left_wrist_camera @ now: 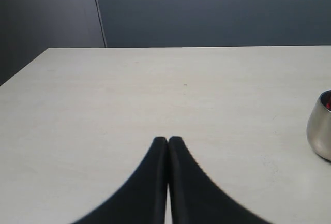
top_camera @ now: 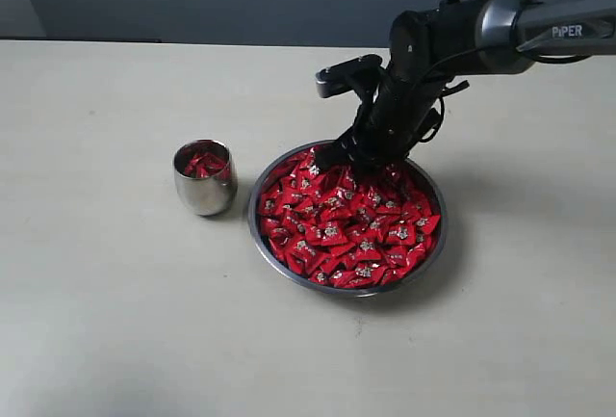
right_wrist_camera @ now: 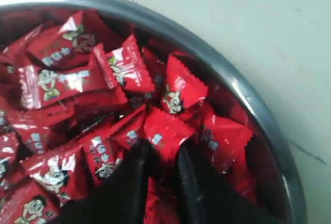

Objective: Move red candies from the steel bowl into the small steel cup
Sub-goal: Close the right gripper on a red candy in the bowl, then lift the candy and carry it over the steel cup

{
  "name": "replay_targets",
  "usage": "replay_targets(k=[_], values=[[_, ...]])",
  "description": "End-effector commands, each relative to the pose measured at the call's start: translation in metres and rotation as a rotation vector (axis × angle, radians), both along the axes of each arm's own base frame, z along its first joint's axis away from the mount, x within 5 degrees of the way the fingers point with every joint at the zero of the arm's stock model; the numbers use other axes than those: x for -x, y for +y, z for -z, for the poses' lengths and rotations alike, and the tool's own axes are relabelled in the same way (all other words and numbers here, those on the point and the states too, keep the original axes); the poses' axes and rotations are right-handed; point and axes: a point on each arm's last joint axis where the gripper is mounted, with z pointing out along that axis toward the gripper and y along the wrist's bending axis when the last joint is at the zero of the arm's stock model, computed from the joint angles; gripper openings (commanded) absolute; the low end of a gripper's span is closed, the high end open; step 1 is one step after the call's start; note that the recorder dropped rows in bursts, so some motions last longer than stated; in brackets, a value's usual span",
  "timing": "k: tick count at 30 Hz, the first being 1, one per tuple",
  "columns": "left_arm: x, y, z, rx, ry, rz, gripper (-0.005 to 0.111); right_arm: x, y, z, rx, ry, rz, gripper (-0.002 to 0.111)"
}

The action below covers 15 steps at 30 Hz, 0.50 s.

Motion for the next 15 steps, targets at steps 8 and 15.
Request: replay_targets(k=[8,15], values=[[0.000,0.000,0.001,0.001,-0.003,-0.001,0.000,0.005,-0.004,-0.050,-0.046,-0.066,-0.004,-0.001],[0.000,0.000,0.001,0.001,-0.003,-0.001,0.000,0.009,0.012,-0.073,-0.212,-0.084,-0.139,-0.001]])
